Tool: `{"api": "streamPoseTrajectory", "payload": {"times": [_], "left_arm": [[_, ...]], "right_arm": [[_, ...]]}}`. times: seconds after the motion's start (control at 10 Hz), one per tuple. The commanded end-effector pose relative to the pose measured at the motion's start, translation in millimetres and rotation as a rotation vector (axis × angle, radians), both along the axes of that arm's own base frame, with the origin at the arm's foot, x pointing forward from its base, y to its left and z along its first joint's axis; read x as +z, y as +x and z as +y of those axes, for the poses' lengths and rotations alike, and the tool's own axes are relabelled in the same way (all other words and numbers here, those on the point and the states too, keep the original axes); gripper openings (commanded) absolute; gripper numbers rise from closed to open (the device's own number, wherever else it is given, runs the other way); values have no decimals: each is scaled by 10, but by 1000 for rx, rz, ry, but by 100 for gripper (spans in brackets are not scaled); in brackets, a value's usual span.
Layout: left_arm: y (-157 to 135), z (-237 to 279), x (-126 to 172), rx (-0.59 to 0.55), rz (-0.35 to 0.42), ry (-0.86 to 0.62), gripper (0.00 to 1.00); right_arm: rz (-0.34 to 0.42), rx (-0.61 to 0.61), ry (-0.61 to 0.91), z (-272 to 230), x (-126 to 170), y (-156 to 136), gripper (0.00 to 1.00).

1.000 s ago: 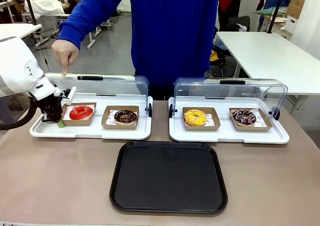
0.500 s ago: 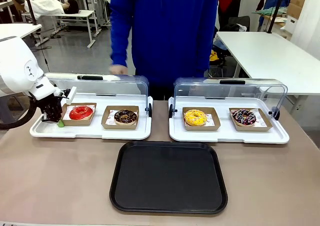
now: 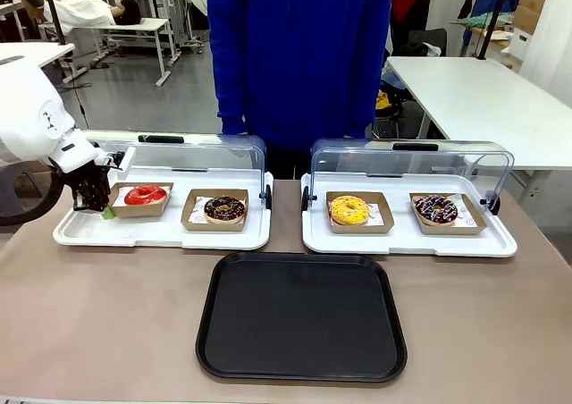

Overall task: Move the first donut from the left to the tray.
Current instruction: Pick up the Paper togo box containing the Donut indicated by the person and place it on the Handle tray.

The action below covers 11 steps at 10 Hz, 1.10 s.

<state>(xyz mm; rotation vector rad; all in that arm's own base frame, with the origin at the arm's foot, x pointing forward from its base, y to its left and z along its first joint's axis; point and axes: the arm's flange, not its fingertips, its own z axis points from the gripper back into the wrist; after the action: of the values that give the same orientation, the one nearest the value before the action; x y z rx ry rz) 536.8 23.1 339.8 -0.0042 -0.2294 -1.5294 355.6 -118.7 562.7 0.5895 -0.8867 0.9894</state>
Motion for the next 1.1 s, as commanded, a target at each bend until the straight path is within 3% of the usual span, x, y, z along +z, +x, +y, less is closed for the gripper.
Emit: {"api": "streamPoseTrajectory", "payload": {"times": [0.0,0.5,1.0], "left_arm": [[-207,-143,148,20,-60,-12,2],[-643,-637,549,28,-152,-6,2],[-1253,-1365,613,-3,-161,-55,2]], "right_arm": [[-30,15,13,11,13,24,100],[-30,15,13,11,13,24,100],[-30,15,13,11,13,24,100]]}}
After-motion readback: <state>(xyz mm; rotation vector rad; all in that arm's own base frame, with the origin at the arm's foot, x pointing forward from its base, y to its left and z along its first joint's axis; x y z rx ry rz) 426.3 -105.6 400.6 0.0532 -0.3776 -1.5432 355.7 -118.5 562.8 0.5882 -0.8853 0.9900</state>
